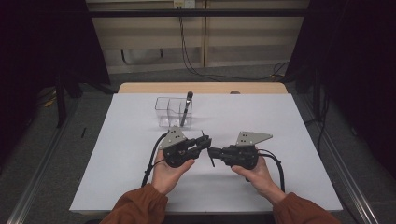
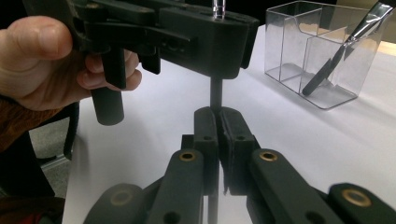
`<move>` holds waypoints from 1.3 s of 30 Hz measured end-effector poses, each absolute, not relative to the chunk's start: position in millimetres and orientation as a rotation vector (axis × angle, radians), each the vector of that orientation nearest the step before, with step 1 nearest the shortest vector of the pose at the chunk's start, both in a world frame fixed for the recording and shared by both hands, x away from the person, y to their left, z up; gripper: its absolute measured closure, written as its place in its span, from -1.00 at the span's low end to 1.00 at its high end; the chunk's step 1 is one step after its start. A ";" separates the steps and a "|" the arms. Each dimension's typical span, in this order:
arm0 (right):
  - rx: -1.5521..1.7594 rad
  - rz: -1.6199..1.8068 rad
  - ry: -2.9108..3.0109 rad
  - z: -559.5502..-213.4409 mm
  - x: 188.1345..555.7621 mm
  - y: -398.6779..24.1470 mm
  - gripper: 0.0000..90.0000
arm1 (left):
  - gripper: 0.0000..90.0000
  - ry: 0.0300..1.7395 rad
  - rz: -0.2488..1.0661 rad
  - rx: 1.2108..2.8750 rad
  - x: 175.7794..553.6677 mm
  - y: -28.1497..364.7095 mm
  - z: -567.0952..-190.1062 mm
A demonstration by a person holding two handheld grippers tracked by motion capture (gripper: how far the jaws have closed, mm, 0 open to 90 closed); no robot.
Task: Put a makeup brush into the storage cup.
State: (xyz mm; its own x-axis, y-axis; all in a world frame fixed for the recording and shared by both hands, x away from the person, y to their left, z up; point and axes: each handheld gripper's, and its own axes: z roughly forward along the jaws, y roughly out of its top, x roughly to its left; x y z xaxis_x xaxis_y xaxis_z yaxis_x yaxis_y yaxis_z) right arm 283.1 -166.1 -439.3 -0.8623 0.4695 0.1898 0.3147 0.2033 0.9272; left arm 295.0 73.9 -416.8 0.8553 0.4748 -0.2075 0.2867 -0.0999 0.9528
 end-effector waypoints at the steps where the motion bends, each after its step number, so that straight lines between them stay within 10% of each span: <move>1: 0.763 1.738 2.333 -439.5 283.2 -166.1 0.93 | 0.79 0.604 0.163 1.698 295.4 74.4 -416.6; 24: 0.733 1.747 2.333 -440.7 281.2 -164.4 0.82 | 0.90 0.574 0.183 1.685 290.8 76.5 -407.1; 39: 0.779 1.713 2.273 -437.3 280.9 -171.9 -0.16 | 0.90 0.582 0.198 1.687 294.1 82.4 -406.1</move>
State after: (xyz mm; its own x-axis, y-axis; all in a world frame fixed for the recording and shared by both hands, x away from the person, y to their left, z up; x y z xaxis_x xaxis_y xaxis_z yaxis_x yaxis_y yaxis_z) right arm 280.9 -171.9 -437.3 -0.8438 0.5128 0.1580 0.2932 0.1939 0.9362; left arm 294.1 82.4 -406.1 0.8567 0.4799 -0.1893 0.2650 -0.0945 0.9596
